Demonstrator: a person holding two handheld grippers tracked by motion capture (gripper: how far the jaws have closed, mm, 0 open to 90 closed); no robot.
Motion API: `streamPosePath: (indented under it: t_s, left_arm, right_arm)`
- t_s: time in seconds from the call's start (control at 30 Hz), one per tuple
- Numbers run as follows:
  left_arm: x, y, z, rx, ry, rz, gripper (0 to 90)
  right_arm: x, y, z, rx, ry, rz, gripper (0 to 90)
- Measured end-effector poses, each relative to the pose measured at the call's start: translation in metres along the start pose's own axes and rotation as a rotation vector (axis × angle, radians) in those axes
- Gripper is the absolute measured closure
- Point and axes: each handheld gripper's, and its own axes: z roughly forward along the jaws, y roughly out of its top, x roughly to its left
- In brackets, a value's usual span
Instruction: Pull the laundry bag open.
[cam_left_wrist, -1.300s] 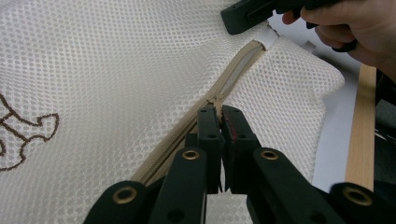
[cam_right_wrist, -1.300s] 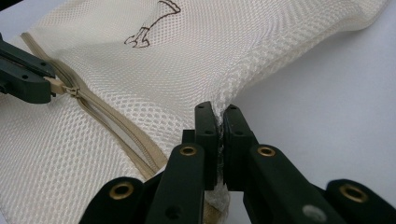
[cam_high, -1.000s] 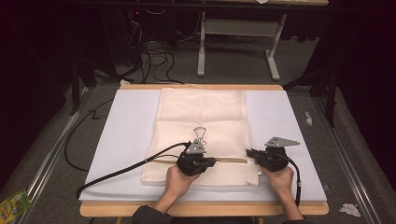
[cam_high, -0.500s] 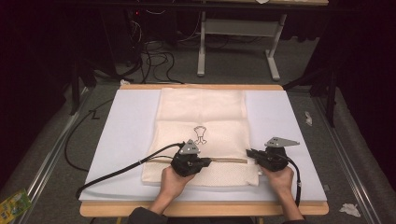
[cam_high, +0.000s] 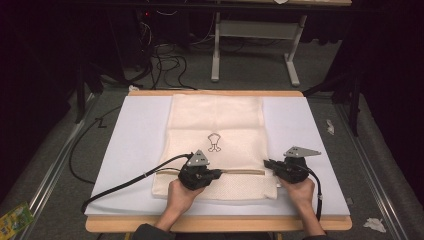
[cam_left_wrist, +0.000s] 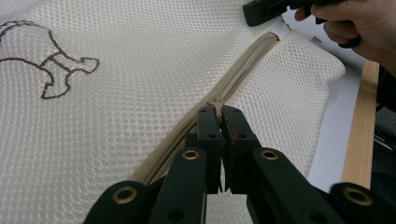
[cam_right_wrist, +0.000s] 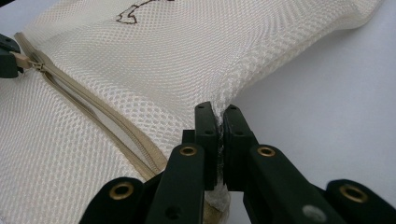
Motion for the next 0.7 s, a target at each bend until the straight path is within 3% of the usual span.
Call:
streamPosePath:
  t_s: [0.7]
  left_arm:
    - [0.005, -0.007, -0.012, -0.009, 0.016, -0.019, 87.1]
  right_arm:
    - [0.002, 0.003, 0.002, 0.016, -0.014, -0.014, 88.1]
